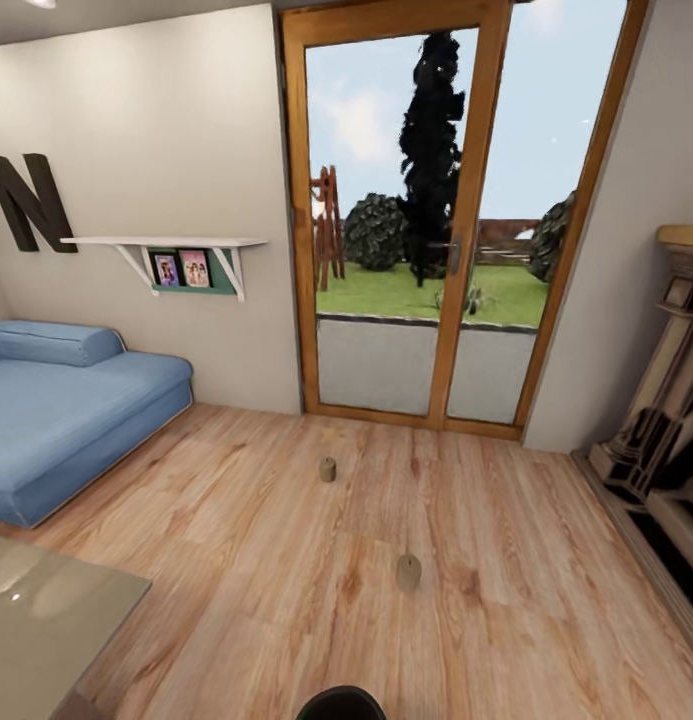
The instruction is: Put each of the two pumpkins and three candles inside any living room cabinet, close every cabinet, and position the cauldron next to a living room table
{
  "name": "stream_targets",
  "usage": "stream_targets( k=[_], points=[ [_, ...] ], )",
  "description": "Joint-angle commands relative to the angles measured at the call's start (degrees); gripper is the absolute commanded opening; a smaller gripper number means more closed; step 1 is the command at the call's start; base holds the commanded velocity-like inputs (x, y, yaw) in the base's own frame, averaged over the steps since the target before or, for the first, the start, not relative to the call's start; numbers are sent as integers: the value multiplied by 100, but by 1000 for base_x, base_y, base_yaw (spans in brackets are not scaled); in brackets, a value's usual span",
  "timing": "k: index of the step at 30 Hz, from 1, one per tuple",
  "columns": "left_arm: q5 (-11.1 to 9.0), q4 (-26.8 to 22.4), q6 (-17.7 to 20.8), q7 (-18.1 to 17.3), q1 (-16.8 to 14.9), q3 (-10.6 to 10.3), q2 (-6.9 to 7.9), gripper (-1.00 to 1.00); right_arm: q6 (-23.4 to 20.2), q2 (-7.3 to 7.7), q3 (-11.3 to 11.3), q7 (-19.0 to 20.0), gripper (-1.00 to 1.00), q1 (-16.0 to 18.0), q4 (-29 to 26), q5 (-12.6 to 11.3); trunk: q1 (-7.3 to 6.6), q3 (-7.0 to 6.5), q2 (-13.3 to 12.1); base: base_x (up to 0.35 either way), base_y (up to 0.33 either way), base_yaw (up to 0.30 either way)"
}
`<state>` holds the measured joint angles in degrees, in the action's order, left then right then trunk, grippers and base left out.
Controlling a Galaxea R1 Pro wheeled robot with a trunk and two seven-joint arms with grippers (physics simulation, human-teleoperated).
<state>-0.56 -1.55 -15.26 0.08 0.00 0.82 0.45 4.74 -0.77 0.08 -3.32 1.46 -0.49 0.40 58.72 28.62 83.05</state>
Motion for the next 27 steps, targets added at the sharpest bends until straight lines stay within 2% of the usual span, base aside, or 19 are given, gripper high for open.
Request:
stream_targets(
  k=[1, 9, 13, 27],
  points=[
    [-5, -3, -12, 1, 0, 6, -4, 100, 18, -2, 1, -20, 100, 3, 5, 4, 1, 5, 2, 37, 0, 24],
    [4, -3, -12, 5, 0, 6, -10, 100, 18, -2, 1, -20, 100, 3, 5, 7, 1, 5, 2, 8, 0, 203],
    [11, -3, -12, 7, 0, 14, -10, 100, 18, -2, 1, -20, 100, 3, 5, 5, 1, 5, 2, 0, 0, 72],
    [8, -3, -4, 18, 0, 30, -16, 100, 60, -2, 15, 42, 100, 3, 2, 24, -307, -246, -559, 0, 0, 4]
  ],
)
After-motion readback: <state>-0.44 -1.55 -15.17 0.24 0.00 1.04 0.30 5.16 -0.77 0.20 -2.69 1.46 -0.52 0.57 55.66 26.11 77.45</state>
